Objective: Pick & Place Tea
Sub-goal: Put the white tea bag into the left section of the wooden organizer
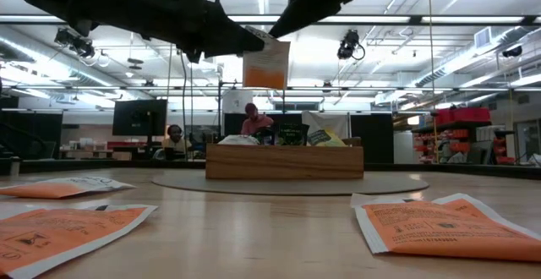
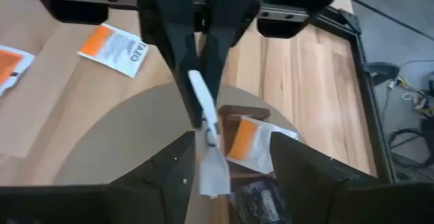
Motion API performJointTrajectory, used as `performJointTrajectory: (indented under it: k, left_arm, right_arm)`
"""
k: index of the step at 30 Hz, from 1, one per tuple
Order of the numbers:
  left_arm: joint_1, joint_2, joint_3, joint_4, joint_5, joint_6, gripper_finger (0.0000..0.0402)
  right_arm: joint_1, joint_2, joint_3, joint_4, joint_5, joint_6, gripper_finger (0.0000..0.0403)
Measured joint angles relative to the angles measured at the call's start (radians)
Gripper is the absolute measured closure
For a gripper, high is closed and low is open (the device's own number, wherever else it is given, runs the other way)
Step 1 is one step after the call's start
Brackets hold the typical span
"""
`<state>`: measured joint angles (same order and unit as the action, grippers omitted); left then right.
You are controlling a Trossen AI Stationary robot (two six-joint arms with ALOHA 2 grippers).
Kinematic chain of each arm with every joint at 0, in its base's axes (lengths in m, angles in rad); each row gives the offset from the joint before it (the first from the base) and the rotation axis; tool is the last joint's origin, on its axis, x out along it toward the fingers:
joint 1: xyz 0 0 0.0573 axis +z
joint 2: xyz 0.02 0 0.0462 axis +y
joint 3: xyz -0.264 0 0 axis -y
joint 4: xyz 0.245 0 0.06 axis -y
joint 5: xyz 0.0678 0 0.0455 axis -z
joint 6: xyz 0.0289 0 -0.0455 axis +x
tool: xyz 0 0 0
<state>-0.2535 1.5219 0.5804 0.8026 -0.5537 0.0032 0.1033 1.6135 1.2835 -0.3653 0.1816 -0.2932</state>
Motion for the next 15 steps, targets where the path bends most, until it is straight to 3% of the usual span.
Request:
performJointTrajectory:
  k: [10,15]
  left_arm:
    - [0.000,0.000,0.000,0.018,0.000,0.002,0.0400]
    - [0.001,0.000,0.000,0.021,0.000,0.005,0.0400]
  right_arm:
    - [-0.004,0.019,0.000,-0.030,-0.035,0.023,0.0210]
    - [-0.005,0.018,0.000,-0.027,-0.017,0.014,0.0250]
